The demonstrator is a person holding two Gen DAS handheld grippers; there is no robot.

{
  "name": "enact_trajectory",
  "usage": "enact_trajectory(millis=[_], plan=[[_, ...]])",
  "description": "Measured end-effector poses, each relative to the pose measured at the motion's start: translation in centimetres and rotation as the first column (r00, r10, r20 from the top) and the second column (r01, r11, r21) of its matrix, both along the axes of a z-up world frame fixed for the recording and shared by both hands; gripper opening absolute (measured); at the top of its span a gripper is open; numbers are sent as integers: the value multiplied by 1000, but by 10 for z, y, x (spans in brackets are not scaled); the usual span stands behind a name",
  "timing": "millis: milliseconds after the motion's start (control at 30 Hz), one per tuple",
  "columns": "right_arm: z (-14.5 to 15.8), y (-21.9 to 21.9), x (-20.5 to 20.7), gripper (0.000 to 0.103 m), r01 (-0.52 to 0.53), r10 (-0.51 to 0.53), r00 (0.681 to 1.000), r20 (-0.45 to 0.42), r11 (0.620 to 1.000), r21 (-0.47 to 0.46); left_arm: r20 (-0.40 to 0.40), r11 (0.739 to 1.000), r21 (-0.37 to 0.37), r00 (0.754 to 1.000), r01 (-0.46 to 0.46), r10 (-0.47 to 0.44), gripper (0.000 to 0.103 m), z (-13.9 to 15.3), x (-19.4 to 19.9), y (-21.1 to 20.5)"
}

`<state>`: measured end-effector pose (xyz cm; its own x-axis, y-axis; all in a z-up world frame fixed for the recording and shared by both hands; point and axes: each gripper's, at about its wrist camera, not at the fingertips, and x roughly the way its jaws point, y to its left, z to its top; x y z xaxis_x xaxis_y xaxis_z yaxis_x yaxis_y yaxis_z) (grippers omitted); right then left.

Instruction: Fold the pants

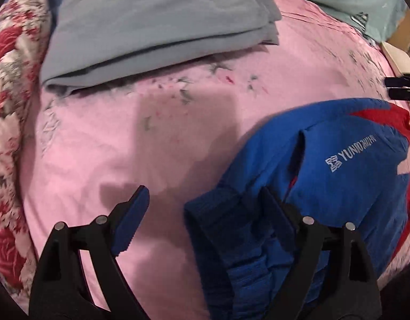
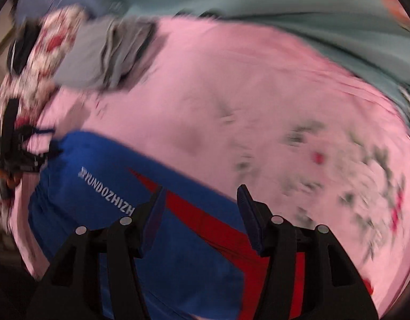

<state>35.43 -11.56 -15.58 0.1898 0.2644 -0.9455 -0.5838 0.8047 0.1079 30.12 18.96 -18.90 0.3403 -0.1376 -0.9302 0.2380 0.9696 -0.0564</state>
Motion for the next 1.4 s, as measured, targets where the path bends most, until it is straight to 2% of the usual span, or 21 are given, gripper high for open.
enact_trajectory(millis=[100,167,267,300,333,367,400,433,467,567,667,800,933,1033,1167,1300,1400], plan=[[-16,30,8,56,-137,135,990,-28,987,-81,-22,997,-16,997,78,-78,86,-7,4,-5],[-28,40,13,56,-211,202,976,-78,969,-132,-37,993,-22,992,116,-117,86,-10,8,-6],[-40,43,13,56,-266,251,962,-104,947,-181,-28,981,-16,981,191,-191,77,-10,9,-13],[-40,46,12,50,-285,270,957,-104,939,-190,-28,977,-16,977,212,-212,65,-9,10,-15],[-40,48,10,44,-301,285,952,-109,933,-197,-26,972,-24,972,233,-234,45,-7,10,-18],[-39,49,8,25,-313,292,948,-127,931,-190,-33,967,-49,967,250,-252,34,-6,12,-18],[-38,49,7,12,-316,294,946,-138,930,-186,-49,963,-85,964,256,-260,23,-5,15,-18],[-33,47,5,6,-318,296,945,-136,930,-184,-48,963,-99,965,251,-257,20,-3,16,-17],[-29,45,4,2,-314,295,947,-129,933,-176,-46,962,-101,965,253,-259,19,-2,16,-17],[-4,35,-1,2,-273,264,961,-81,953,-129,-19,961,-87,964,261,-263,17,6,10,-17],[28,26,-21,2,-272,272,962,-10,957,-106,31,963,-55,965,263,-262,16,23,-3,-19],[78,16,-73,2,-304,312,943,115,949,-79,137,967,-7,958,254,-251,15,66,-34,-12],[97,9,-142,2,-370,381,908,174,924,-92,214,963,41,939,266,-269,15,101,-84,-11],[81,13,-195,2,-439,454,877,159,890,-122,210,955,103,932,280,-296,15,102,-134,-12],[37,13,-239,2,-473,483,873,69,872,-121,144,954,106,945,282,-295,15,78,-186,-10],[-1,13,-260,2,-445,449,893,12,889,-111,74,954,139,958,267,-279,15,37,-214,-24],[-13,14,-267,2,-417,418,909,-13,903,-102,97,964,147,966,223,-238,18,23,-225,-27]])
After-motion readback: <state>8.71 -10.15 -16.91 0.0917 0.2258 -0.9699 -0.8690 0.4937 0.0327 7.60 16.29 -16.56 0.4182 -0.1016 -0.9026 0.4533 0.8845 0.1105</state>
